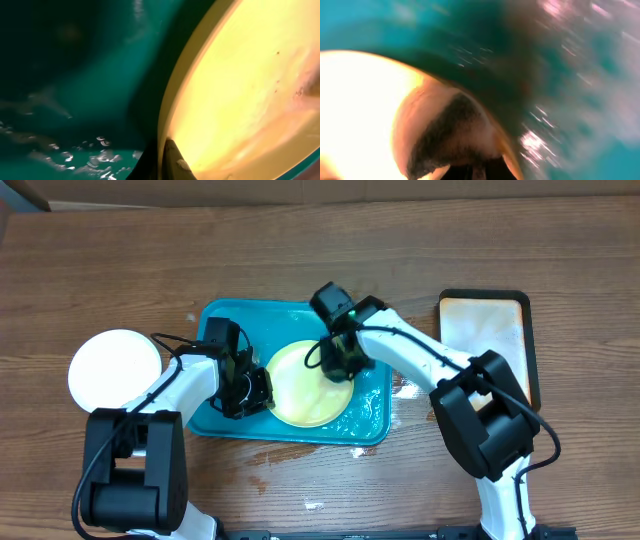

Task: Clean dirty plates on tray and stack at the side
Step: 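Scrub the yellow plate with the sponge while the left gripper holds it, then move the sponge right onto the baking tray with the right gripper, then lift the yellow plate upright with the left gripper and carry it left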

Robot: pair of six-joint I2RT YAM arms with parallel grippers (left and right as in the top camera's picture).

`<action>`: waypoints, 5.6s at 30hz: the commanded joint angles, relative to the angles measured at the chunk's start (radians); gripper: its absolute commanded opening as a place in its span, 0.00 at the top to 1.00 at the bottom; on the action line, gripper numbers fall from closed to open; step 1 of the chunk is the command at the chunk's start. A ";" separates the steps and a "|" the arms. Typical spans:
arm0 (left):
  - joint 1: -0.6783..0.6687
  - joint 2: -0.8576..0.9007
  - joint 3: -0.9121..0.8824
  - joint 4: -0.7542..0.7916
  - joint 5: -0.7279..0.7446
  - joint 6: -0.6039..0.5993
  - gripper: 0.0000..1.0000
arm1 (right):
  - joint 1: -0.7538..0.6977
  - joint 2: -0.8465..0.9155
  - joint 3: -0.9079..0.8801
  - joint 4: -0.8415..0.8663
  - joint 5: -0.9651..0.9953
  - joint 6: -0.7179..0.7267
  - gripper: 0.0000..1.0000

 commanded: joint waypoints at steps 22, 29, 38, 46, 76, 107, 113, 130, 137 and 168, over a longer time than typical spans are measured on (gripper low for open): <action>0.004 0.037 -0.034 -0.040 -0.111 0.077 0.96 | 0.166 0.032 -0.015 0.101 -0.108 0.226 0.96; 0.004 0.037 -0.034 -0.060 -0.108 0.081 0.96 | 0.111 0.032 -0.015 -0.103 0.225 0.320 0.96; 0.004 0.037 -0.034 -0.069 -0.108 0.095 0.96 | 0.019 0.032 -0.015 -0.206 0.401 0.314 0.96; 0.004 0.037 -0.034 -0.074 -0.108 0.095 0.96 | 0.014 0.024 0.082 -0.253 0.395 0.289 0.96; 0.004 0.037 0.392 -0.344 -0.376 -0.003 0.96 | -0.266 0.000 0.496 -0.837 0.515 0.241 0.96; -0.351 0.037 0.800 -0.966 -1.324 -0.394 0.96 | -0.414 0.000 0.066 -0.594 0.405 0.175 0.96; -0.383 0.037 0.800 -0.968 -1.419 -0.425 0.96 | -0.463 0.000 0.063 -0.579 0.346 0.133 0.96; -0.428 0.037 0.800 -0.979 -1.508 -0.364 0.96 | -0.521 0.000 0.062 -0.569 0.302 0.126 0.96; -0.428 0.037 0.800 -0.979 -1.515 -0.342 0.96 | -0.521 0.000 0.063 -0.568 0.302 0.126 0.96; -0.377 -0.024 0.800 -0.736 -0.785 -0.432 0.95 | -0.521 0.000 0.063 -0.577 0.258 0.126 0.96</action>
